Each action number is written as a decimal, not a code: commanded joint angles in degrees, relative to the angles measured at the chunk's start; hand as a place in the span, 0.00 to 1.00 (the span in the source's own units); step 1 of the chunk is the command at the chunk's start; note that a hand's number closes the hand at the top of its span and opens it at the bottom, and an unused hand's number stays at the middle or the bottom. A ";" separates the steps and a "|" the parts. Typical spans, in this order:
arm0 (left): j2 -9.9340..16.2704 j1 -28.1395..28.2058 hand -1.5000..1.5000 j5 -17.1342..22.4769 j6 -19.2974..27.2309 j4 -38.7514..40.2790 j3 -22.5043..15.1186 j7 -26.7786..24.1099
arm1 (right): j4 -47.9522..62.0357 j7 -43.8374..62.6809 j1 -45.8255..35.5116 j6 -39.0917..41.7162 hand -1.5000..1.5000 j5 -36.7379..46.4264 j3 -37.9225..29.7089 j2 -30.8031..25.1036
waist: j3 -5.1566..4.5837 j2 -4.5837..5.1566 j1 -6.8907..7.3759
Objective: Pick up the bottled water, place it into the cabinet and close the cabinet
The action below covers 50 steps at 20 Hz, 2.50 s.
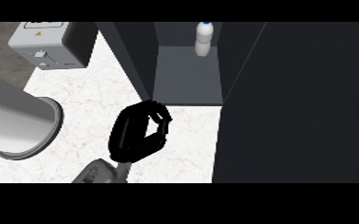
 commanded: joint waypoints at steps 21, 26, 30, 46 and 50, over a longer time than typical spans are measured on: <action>19.62 26.21 0.00 12.97 -11.76 -20.63 14.69 -0.79 | -12.59 8.17 -8.54 8.10 1.00 14.74 22.13 -11.90 | -0.78 -0.66 2.09; 22.15 28.42 0.00 15.39 -14.04 -23.43 17.44 -0.39 | -9.35 10.35 -8.90 4.07 1.00 11.37 28.73 -9.14 | -0.80 0.06 3.13; 24.52 30.37 0.00 17.32 -16.78 -23.78 20.00 -0.34 | -6.33 9.75 -8.32 0.93 1.00 7.30 33.66 -6.13 | -0.73 0.39 4.10; 29.56 32.23 0.00 19.41 -25.16 -23.82 22.95 0.17 | -1.96 16.73 -21.54 -0.89 1.00 5.11 31.63 -6.90 | -1.10 2.48 11.21; 30.76 31.39 0.00 20.37 -26.14 -24.12 24.20 0.72 | -0.79 17.67 -24.91 0.13 1.00 6.00 30.29 -8.32 | -1.23 2.44 12.37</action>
